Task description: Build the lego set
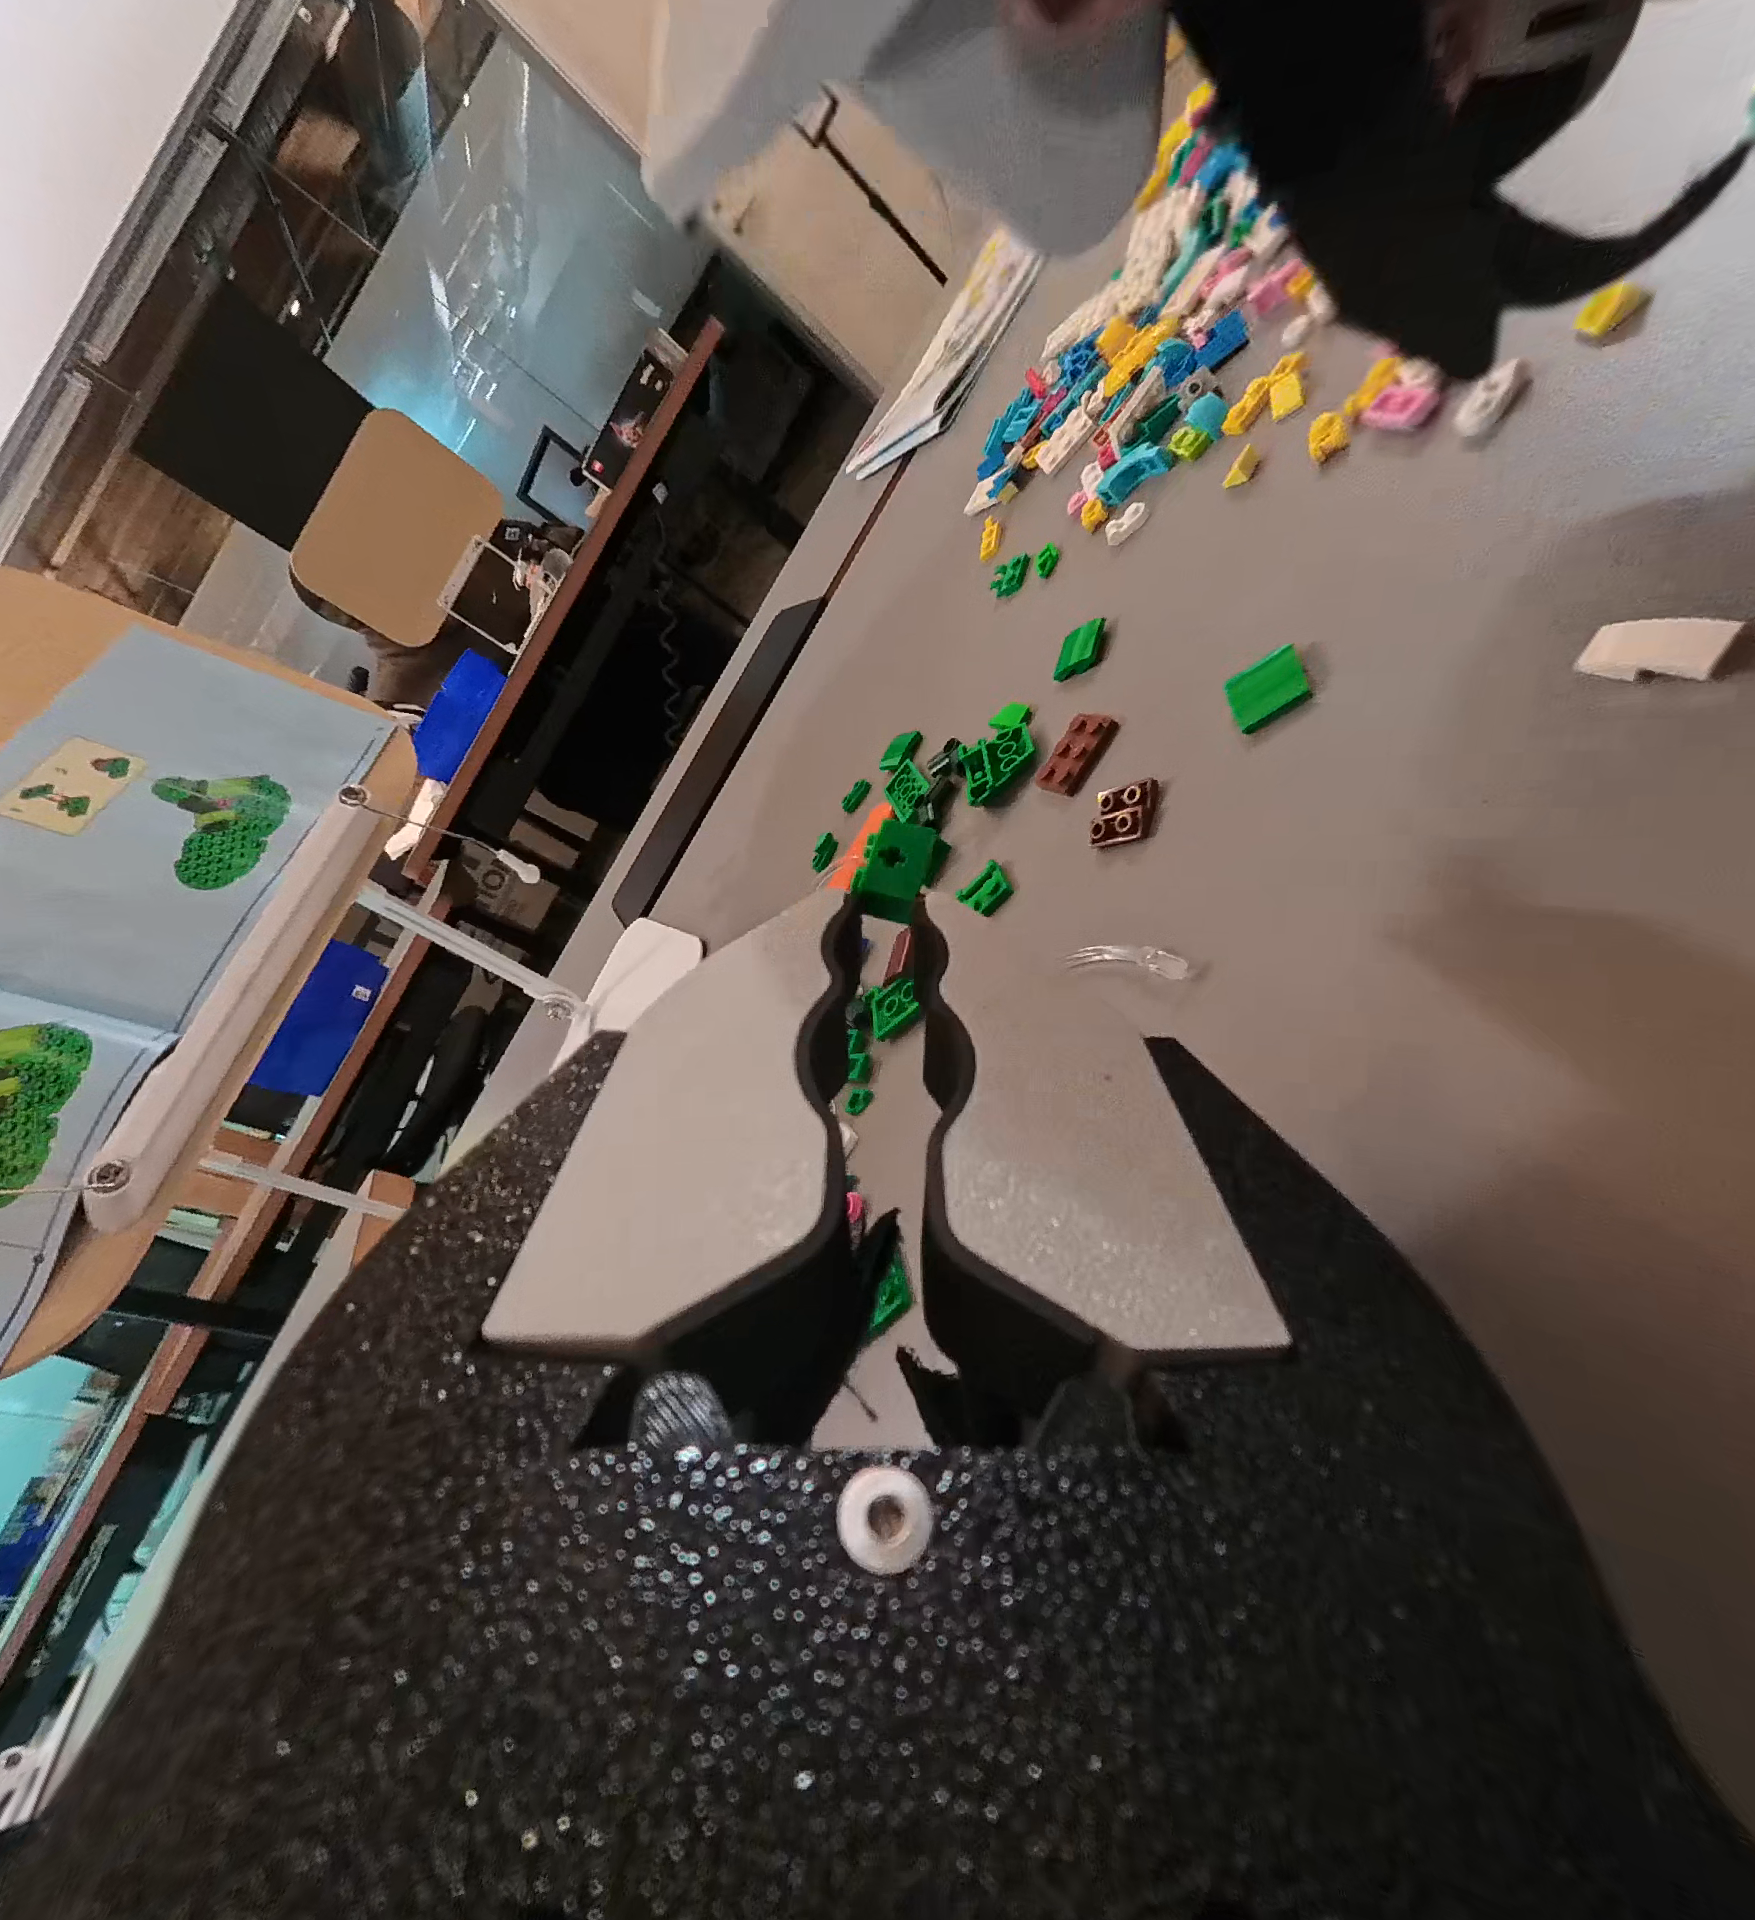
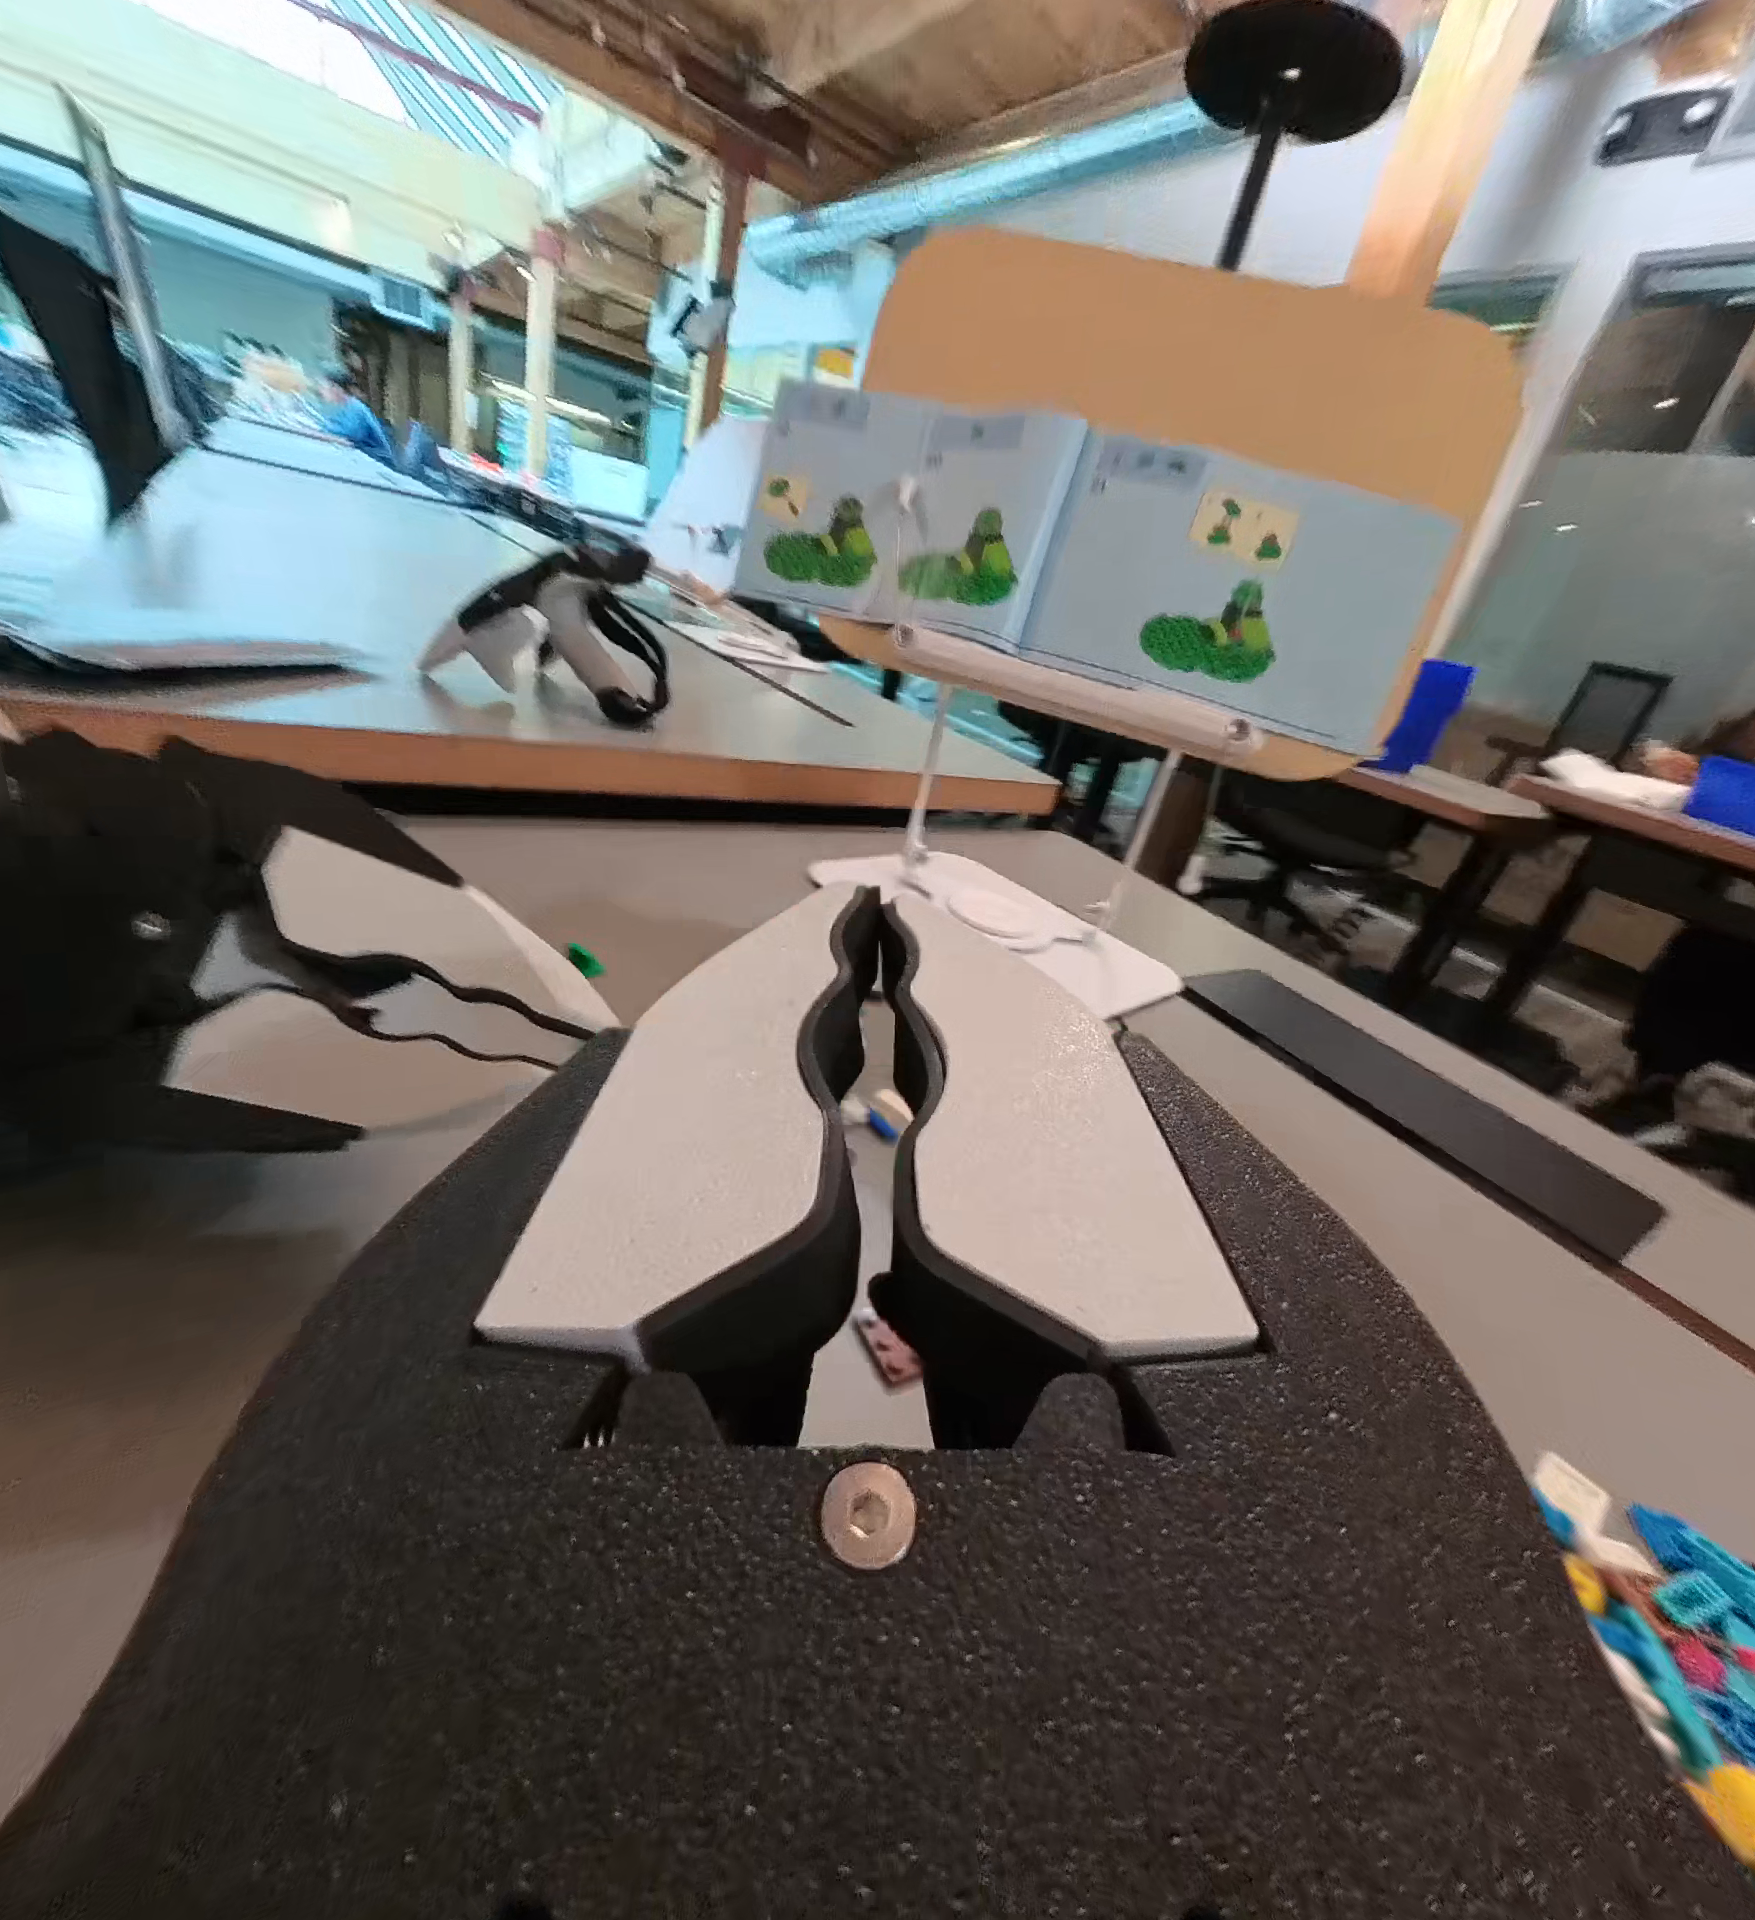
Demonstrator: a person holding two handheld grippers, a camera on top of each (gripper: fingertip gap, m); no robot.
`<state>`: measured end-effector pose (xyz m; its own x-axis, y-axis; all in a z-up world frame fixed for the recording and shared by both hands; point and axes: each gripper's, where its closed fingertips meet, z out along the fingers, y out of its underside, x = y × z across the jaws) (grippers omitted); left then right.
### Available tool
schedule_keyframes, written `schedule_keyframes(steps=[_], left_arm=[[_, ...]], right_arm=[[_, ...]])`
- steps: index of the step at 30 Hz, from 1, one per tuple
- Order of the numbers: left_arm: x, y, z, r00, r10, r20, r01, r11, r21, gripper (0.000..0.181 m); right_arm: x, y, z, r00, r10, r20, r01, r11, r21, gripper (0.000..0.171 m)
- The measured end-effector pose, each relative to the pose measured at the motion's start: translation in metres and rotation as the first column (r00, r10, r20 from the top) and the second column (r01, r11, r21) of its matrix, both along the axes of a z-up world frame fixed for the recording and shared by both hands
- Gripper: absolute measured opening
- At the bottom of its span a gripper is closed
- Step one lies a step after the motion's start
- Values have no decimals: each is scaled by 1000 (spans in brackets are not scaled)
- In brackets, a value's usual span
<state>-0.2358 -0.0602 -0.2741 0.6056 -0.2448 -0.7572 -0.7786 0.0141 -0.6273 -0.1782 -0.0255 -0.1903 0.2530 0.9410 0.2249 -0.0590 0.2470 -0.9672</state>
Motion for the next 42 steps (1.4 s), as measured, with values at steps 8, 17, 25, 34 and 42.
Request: schedule_keyframes(steps=[8,17,25,34,42], left_arm=[[35,-14,2,974,-215,-66,219,974,56,8],[13,-10,7,991,-97,-88,105,990,90,9],[-53,-1,12,973,228,-28,-223,969,108,9],[-69,-2,14,959,277,52,-281,955,98,9],[-74,-2,15,956,269,117,-279,957,77,9]], right_arm=[[2,-61,-45,799,575,177,-481,787,-386,10],[-10,-53,-68,816,473,330,-360,865,-350,18],[-36,-16,-103,791,216,573,-65,960,-273,2],[-66,1,-145,653,197,731,-35,972,-231,5],[-80,3,-150,621,246,744,-68,963,-261,6]])
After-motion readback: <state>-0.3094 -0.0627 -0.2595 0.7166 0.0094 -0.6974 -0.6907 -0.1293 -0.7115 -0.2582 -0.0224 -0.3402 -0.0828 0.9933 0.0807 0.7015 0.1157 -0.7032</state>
